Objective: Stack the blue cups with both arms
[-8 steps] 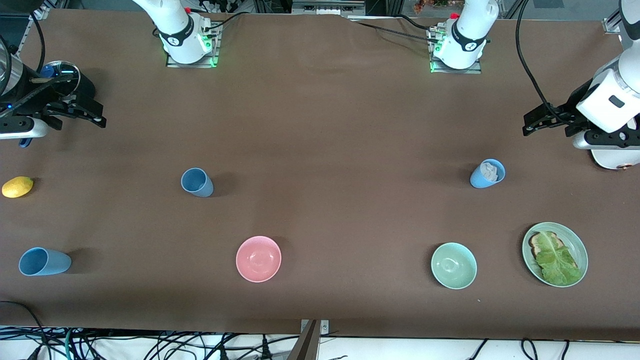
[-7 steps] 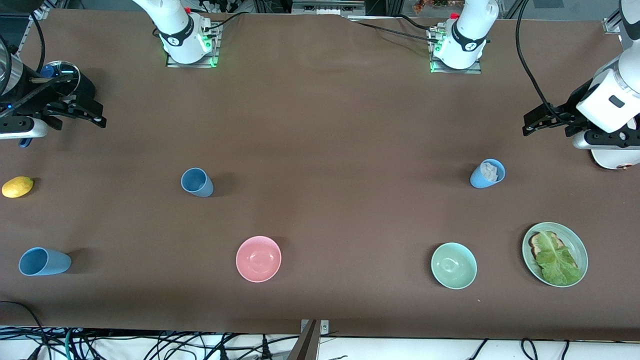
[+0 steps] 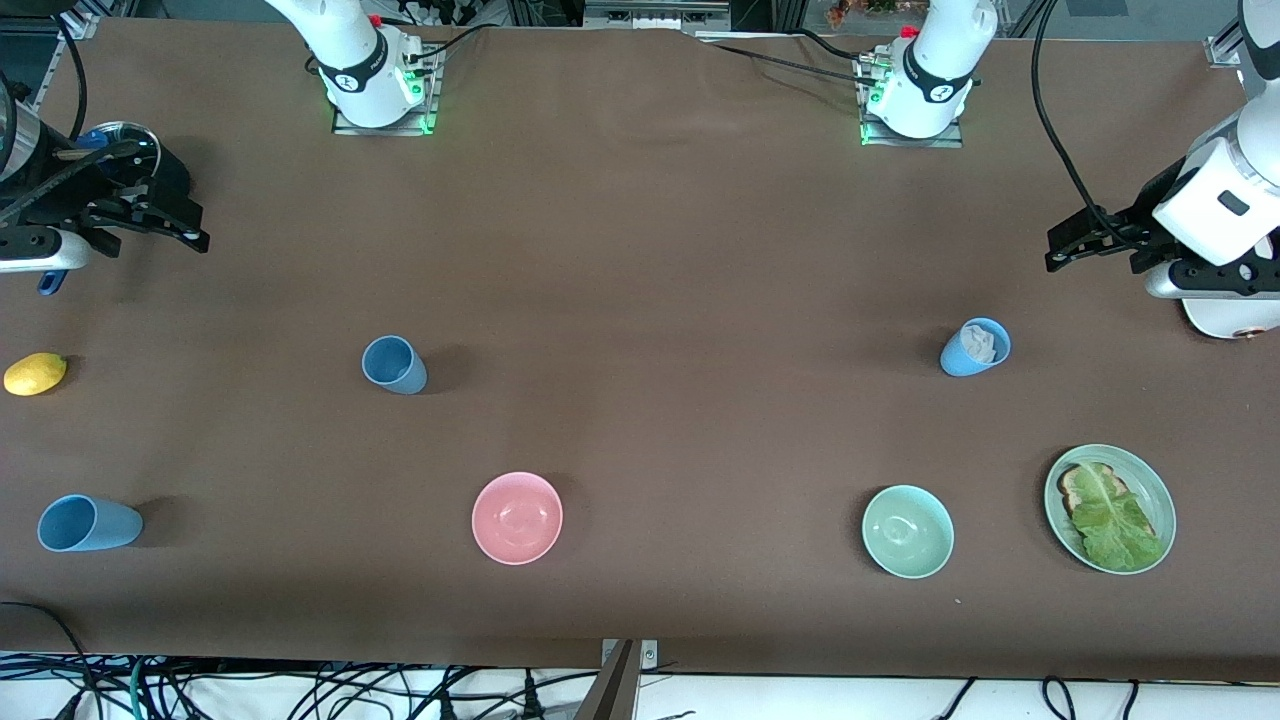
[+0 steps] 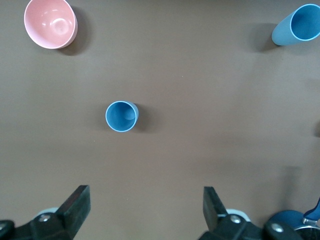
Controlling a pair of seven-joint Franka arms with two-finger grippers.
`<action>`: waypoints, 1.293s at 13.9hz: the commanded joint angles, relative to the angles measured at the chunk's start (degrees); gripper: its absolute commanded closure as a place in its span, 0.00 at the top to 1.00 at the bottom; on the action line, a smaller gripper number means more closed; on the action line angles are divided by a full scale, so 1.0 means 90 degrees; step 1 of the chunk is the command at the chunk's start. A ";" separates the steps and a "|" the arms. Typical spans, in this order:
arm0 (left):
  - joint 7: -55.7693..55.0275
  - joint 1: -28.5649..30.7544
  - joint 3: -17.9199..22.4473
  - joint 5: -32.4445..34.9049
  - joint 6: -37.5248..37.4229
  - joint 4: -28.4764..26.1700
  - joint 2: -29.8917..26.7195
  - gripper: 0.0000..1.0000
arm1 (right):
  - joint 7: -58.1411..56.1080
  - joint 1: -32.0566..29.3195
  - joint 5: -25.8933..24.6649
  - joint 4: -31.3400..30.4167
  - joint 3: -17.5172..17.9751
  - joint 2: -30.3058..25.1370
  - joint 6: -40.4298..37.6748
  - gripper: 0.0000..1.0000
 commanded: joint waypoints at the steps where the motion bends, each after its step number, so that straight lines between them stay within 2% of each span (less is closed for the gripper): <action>1: -0.0031 0.0023 -0.0015 0.0004 -0.0045 -0.0036 -0.0060 1.00 | 0.0017 -0.0009 0.0004 0.0081 0.0010 -0.0032 -0.0081 1.00; 18: 0.0038 0.0247 -0.0045 -0.0045 -0.0123 0.0003 0.0252 1.00 | -0.0012 0.0000 0.0023 0.0081 0.0010 -0.0032 -0.0091 1.00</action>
